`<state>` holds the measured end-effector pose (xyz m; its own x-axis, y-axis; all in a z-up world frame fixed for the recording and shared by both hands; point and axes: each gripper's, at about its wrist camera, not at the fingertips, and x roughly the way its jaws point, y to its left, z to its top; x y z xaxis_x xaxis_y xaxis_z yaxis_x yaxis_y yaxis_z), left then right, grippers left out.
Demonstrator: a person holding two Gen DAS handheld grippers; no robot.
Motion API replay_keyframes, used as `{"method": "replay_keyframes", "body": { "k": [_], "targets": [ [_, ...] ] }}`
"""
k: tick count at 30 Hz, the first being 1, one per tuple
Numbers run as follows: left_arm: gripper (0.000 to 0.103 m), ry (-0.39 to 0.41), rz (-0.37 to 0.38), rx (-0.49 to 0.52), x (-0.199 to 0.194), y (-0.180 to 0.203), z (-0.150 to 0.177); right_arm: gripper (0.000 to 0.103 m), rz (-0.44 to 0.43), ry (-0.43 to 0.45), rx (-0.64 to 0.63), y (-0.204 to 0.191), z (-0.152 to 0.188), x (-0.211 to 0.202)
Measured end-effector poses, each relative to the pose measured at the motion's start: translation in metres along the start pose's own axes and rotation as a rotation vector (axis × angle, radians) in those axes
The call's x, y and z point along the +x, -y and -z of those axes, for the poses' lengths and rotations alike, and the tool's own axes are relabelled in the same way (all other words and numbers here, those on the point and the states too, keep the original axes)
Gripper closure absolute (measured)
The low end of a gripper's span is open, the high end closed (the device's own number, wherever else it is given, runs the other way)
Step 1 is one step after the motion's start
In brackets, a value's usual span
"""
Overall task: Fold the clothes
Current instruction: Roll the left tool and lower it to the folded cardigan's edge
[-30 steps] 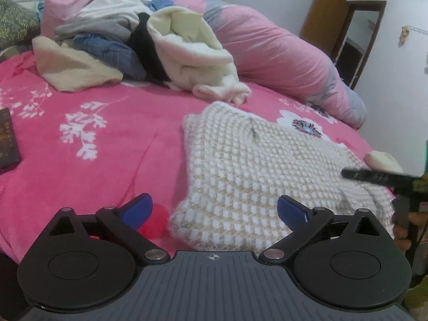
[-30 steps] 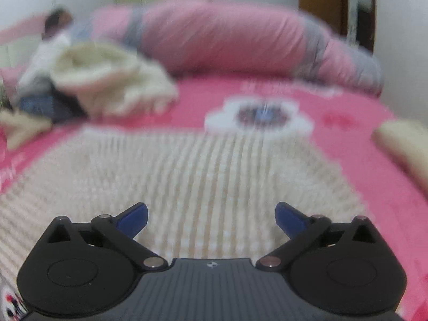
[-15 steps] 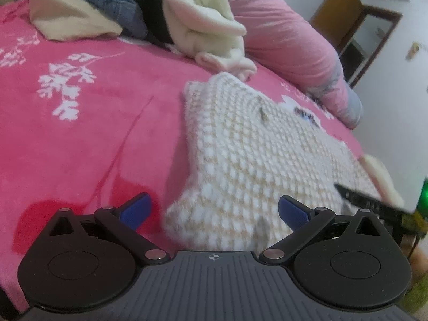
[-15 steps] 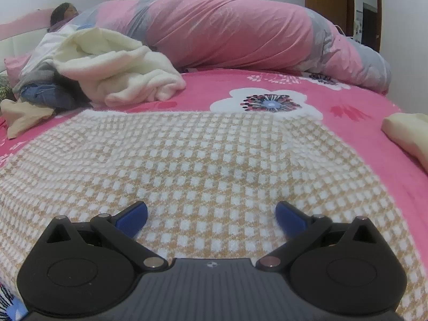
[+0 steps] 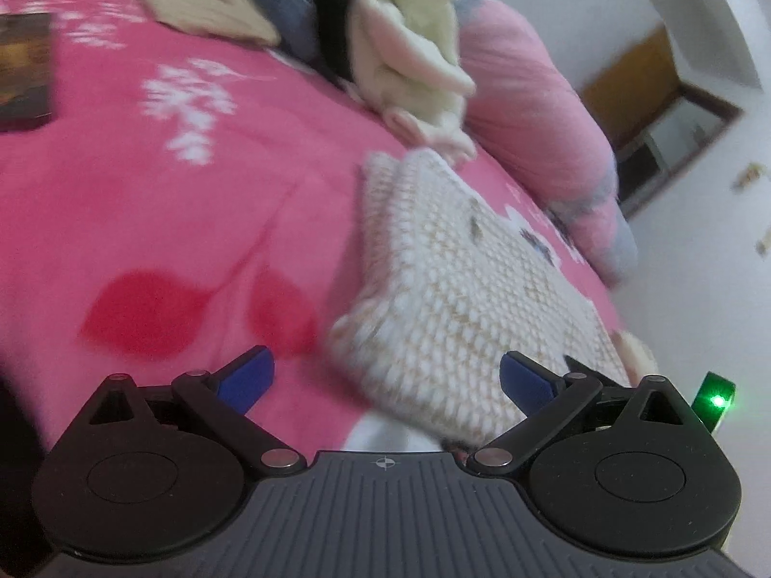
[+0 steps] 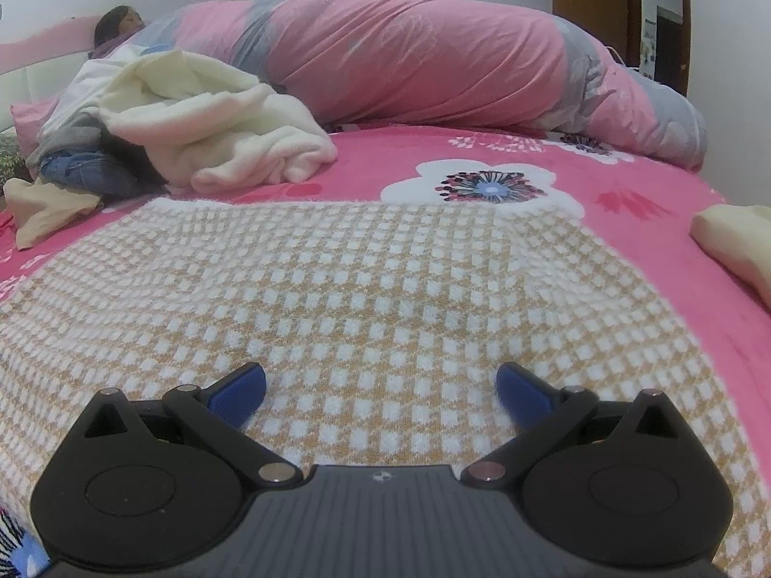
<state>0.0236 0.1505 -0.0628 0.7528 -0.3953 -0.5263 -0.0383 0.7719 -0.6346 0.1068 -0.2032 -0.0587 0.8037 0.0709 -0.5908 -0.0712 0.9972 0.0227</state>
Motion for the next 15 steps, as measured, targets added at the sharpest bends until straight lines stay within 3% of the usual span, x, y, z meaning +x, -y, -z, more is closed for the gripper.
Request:
{"method": "replay_keyframes", "body": {
  "k": [7,15],
  "targets": [
    [0.002,-0.016,0.052,0.066,0.018,0.024,0.021,0.000,-0.005,0.004,-0.003,0.000,0.001,-0.001],
    [0.002,0.017,0.096,0.053,0.042,0.021,0.013,0.000,-0.010,0.014,-0.004,0.001,0.002,-0.001]
  ]
}}
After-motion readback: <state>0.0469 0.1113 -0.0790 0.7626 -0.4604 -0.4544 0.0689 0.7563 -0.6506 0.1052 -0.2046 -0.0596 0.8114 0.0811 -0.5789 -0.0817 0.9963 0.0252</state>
